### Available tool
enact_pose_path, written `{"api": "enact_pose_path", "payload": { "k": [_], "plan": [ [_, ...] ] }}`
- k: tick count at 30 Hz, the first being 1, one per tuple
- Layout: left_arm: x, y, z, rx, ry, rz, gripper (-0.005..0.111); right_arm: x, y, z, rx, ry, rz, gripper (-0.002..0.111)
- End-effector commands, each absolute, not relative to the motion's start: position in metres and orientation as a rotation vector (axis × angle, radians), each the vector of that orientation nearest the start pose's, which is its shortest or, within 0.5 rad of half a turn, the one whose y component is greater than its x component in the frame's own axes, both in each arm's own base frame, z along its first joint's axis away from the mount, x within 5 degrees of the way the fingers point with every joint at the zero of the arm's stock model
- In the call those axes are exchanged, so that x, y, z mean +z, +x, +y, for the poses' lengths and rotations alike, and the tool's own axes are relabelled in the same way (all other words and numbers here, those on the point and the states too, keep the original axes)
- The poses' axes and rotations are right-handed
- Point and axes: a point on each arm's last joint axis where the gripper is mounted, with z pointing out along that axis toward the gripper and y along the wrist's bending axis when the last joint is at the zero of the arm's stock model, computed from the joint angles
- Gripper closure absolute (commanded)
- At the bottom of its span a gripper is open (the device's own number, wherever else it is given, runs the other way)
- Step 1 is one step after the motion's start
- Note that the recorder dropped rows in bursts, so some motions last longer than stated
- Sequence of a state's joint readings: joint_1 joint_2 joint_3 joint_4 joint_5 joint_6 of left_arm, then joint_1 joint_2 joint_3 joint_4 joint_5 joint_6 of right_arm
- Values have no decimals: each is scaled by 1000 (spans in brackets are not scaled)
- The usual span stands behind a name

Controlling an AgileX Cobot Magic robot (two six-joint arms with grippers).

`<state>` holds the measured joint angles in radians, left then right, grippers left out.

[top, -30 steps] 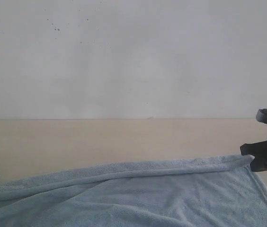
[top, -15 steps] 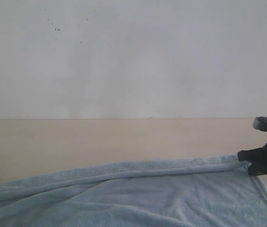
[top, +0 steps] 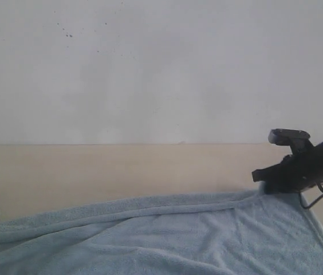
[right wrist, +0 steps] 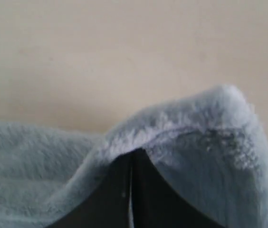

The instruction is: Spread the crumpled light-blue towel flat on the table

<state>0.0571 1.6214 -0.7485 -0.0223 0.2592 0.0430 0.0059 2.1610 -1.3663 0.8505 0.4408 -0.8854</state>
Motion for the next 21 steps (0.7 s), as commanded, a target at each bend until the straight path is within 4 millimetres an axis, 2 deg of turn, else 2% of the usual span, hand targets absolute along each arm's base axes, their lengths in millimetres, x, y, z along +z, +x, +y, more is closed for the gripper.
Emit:
{"api": "enact_pose_path", "payload": {
  "k": [1,6,9,11,14,21],
  "plan": [
    [165,291,16,17,-50,2600,102,146,465,53,420,-257,2429,107],
    [166,292,16,18,-50,2594,102,175,493,62,484,-196,2350,107],
    [165,291,16,17,-50,2606,102,190,499,60,457,-222,2350,107],
    [165,291,16,17,-50,2607,102,197,496,62,458,-307,2393,107],
    [165,291,16,17,-50,2602,102,196,478,69,527,-482,2504,107],
    [166,292,16,12,-59,2598,102,187,446,88,629,-636,2602,107]
  ]
}}
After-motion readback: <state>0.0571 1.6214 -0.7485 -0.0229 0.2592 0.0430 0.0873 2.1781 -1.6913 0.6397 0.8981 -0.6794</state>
